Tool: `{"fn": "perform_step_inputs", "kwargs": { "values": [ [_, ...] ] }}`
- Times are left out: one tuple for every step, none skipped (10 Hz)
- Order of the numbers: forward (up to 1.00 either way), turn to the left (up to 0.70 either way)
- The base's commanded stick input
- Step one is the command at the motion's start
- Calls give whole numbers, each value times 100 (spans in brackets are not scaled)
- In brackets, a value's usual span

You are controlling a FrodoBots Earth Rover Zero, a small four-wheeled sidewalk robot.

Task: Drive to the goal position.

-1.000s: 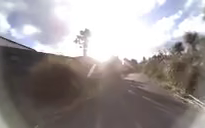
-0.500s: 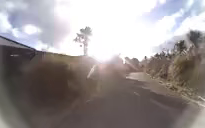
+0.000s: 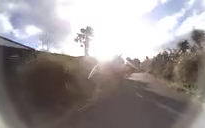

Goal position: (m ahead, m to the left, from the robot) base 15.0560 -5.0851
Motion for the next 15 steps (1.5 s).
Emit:
{"fn": "perform_step_inputs", "kwargs": {
  "values": [
    [50,-28],
    [50,-39],
    [50,-47],
    [50,-47],
    [50,-47],
    [50,-47],
    [50,-47],
    [50,-47],
    [50,-47],
    [50,-47],
    [50,-47],
    [50,-47],
    [50,-47],
    [50,-47],
    [50,-47]
  ]
}}
